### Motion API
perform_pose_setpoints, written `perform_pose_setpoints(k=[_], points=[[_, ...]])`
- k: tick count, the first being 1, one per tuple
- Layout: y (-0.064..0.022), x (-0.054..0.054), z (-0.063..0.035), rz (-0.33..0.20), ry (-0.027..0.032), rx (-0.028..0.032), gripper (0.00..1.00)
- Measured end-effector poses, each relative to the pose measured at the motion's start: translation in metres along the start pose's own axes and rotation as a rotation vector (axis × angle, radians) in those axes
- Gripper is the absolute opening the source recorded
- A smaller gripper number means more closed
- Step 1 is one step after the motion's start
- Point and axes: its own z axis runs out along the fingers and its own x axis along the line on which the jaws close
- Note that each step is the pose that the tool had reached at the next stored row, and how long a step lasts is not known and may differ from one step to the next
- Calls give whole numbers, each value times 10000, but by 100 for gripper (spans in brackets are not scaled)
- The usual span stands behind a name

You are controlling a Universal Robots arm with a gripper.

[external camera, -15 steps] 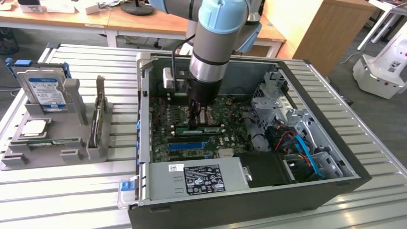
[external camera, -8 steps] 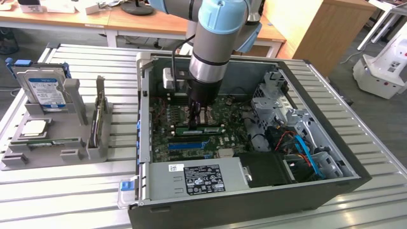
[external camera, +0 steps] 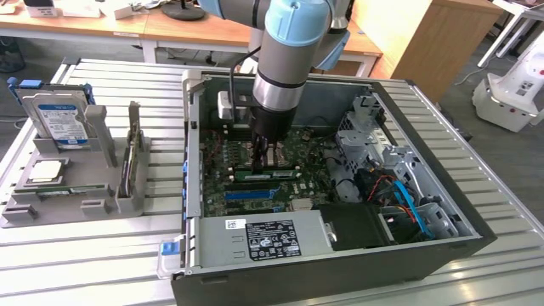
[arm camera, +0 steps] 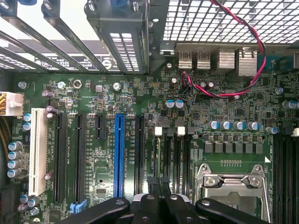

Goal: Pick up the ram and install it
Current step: 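Press down the ram until it locks into place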

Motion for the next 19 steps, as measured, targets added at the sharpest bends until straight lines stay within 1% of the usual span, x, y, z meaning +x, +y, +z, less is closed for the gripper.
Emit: perform_pose_setpoints(k=[19], points=[[0, 0, 9, 0, -1, 0, 11]])
